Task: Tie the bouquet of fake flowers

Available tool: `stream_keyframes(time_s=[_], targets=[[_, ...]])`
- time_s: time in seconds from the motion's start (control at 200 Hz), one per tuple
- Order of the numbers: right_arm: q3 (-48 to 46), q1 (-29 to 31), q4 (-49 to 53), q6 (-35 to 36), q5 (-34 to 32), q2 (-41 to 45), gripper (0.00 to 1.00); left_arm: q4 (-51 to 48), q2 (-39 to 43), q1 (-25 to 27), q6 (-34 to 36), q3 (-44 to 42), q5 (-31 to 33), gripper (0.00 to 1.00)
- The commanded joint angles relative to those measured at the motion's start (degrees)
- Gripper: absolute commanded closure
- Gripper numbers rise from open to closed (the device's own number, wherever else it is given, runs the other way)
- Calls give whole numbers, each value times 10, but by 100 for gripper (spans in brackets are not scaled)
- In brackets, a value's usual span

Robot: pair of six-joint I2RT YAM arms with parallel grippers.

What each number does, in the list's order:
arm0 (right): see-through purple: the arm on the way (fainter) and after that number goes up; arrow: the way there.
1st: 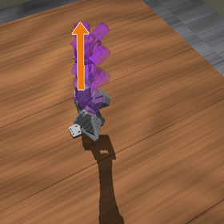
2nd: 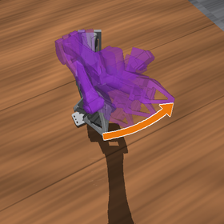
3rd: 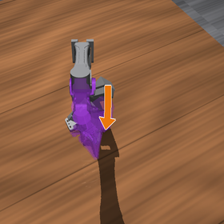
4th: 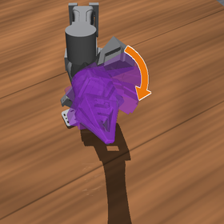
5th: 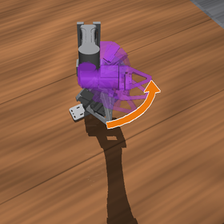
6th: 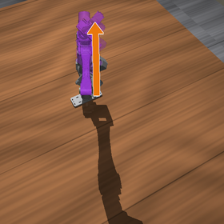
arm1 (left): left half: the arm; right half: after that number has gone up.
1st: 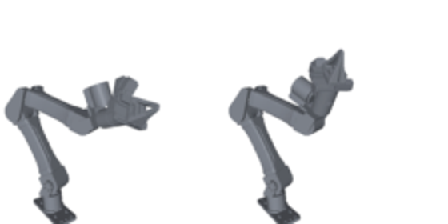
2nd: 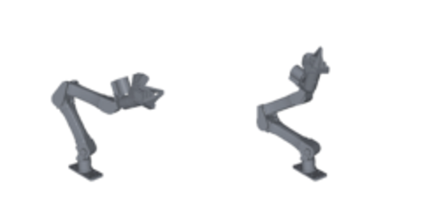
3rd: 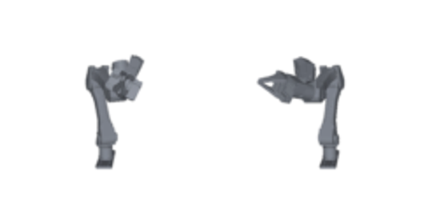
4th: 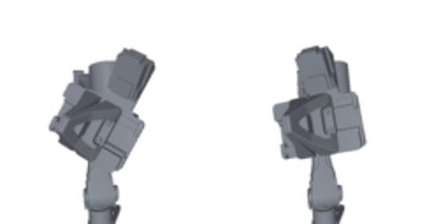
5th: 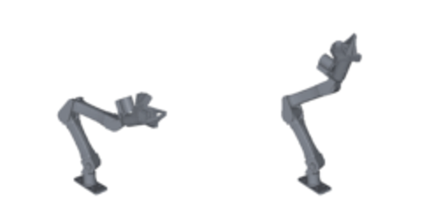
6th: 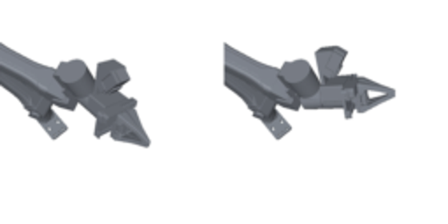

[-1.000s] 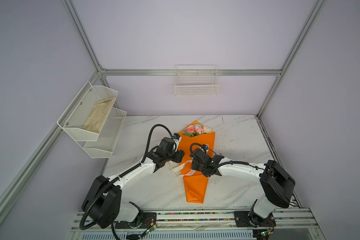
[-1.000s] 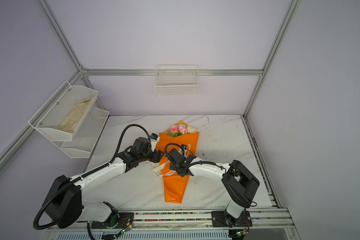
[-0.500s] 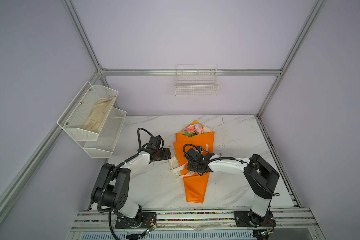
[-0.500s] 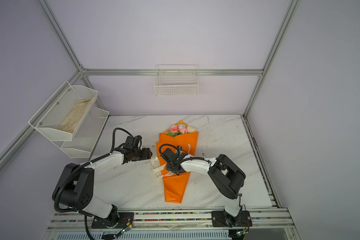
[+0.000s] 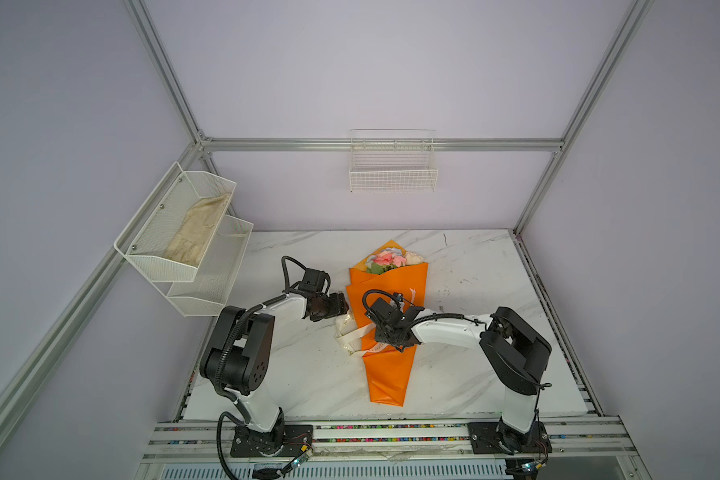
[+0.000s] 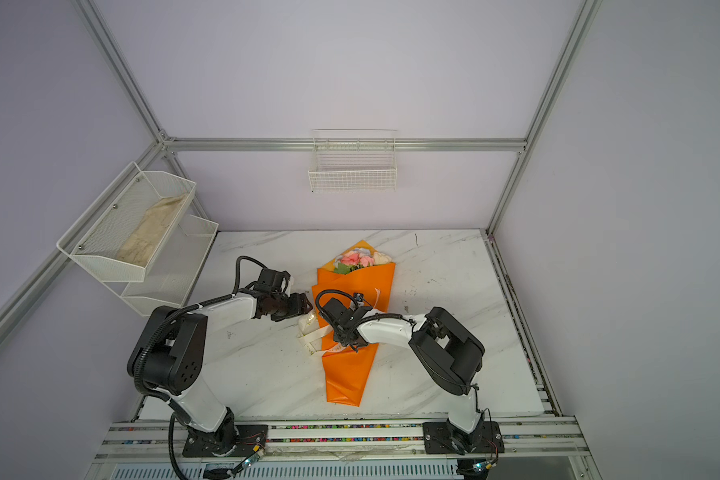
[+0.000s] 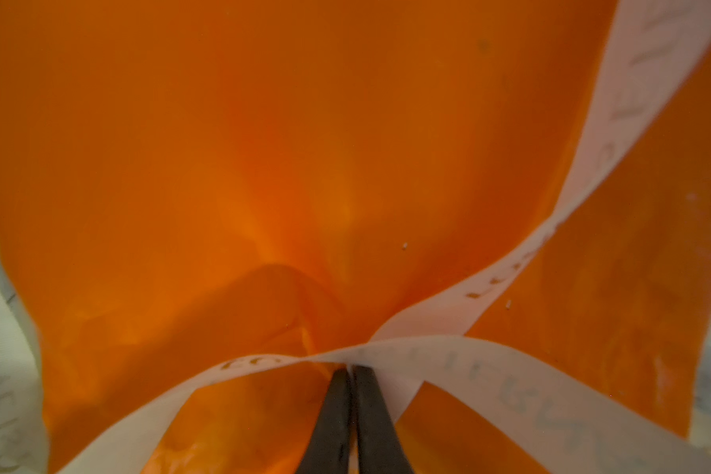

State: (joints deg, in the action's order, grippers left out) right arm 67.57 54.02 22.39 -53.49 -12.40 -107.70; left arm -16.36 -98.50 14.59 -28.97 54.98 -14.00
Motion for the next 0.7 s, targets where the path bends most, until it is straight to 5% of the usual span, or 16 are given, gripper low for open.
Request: stream_keyframes(time_s=[0.0,0.515,0.695], targets=[[-21,4,13,-8,1,4,100,-11,-6,-1,-5,29,-19,23],[-47,3,16,7,59,107,100,-13,-13,-1,-14,32,-16,29],[-51,3,5,16,70,108,100,-17,-21,4,-16,43,-10,39]])
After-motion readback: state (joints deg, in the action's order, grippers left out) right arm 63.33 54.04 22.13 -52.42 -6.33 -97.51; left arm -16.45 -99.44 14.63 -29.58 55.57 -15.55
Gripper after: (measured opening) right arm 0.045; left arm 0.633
